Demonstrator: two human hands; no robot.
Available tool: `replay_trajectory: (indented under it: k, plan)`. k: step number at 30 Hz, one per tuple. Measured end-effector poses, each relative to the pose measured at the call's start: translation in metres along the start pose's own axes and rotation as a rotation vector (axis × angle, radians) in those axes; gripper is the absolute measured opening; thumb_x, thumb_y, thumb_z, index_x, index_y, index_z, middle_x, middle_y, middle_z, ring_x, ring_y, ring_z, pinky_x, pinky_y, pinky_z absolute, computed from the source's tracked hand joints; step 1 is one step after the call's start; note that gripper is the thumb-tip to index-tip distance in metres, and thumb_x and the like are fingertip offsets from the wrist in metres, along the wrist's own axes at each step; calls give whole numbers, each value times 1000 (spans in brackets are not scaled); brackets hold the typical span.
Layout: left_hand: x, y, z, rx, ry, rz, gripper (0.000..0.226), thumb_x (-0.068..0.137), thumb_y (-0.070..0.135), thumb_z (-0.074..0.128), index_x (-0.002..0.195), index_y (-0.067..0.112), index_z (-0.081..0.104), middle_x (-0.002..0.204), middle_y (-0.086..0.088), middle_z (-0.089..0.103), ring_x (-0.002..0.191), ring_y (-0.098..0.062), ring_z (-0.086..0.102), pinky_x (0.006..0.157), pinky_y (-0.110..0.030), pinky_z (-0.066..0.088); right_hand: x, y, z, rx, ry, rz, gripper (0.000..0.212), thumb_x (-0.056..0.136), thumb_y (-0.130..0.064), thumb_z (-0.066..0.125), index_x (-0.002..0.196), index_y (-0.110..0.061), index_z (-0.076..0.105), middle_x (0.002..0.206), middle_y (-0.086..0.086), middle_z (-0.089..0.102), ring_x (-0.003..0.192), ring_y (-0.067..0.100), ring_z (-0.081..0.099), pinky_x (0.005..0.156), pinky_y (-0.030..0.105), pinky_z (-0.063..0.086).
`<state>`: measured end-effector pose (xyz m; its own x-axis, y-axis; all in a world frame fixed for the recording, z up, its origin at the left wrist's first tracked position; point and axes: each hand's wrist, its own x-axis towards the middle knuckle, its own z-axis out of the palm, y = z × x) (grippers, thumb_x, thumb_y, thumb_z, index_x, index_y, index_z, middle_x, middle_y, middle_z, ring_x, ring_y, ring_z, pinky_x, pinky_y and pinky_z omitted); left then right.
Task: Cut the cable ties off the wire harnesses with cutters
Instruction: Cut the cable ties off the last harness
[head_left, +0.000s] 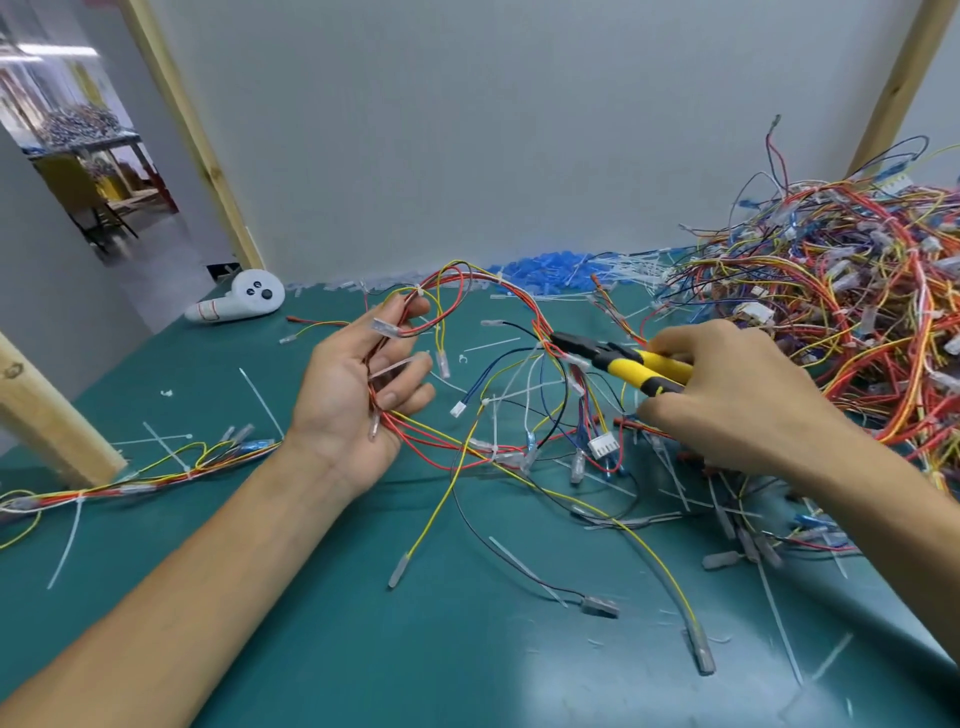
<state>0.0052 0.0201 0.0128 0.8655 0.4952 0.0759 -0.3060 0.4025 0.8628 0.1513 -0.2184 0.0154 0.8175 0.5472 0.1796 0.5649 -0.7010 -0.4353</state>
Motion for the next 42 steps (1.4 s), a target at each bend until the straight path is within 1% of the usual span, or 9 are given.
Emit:
replay_trajectory:
  k: [4,7,12,16,23,29,35,39,42]
  plan:
    - [0,1,-1,3,31,12,17,98,24,53,97,11,65,48,7,21,37,-7,18,41,-22,17,2,2,-9,45,-92,-102,27,76,-25,76,98,-35,66,83,4,72,68,27,69,62,42,59]
    - [1,0,-2,-10,46,6,20,103,23,50,97,11,65,49,7,21,37,-7,19,40,-22,17,3,2,-9,71,-78,-190,26,77,-26,80,97,-34,66,84,1,73,77,31,67,69,46,59]
    - [2,0,-2,-18,54,4,21,104,23,50,96,10,66,49,8,22,37,-7,19,41,-22,17,3,0,-3,140,-157,-240,26,77,-28,84,95,-33,67,83,0,68,78,27,61,72,41,52]
    - [2,0,-2,-24,49,5,21,104,23,50,96,11,65,49,8,22,38,-8,19,43,-24,14,4,0,-1,251,-207,-221,22,79,-32,86,91,-29,68,79,3,66,65,20,51,63,37,41]
    - [2,-1,-3,-28,51,8,22,104,21,49,94,10,67,49,8,23,38,-8,19,43,-23,15,3,-1,4,355,-203,-197,24,83,-39,85,91,-23,69,81,10,65,71,28,53,68,39,38]
    - [2,-1,-4,-32,46,-3,22,104,23,51,96,10,67,48,8,24,38,-7,19,43,-23,14,1,-3,5,395,-196,-174,26,86,-43,81,83,-19,69,70,3,62,64,18,46,67,39,38]
    - [3,-1,-4,-23,60,4,22,104,22,50,95,10,67,48,8,22,38,-8,19,41,-23,17,0,-3,5,390,-215,-135,30,88,-48,77,90,-19,71,72,3,66,61,15,52,67,38,42]
    - [2,-1,-4,-21,66,7,23,104,19,49,94,10,67,49,8,21,38,-8,19,41,-22,18,0,-5,6,426,-227,-116,28,90,-48,75,86,-21,71,61,-4,65,51,8,51,60,30,38]
    - [3,-2,-4,-18,70,5,22,102,19,50,94,10,68,49,8,21,39,-8,18,42,-23,18,1,-2,7,463,-231,-94,36,92,-47,75,84,-13,68,57,-1,54,51,16,45,60,32,36]
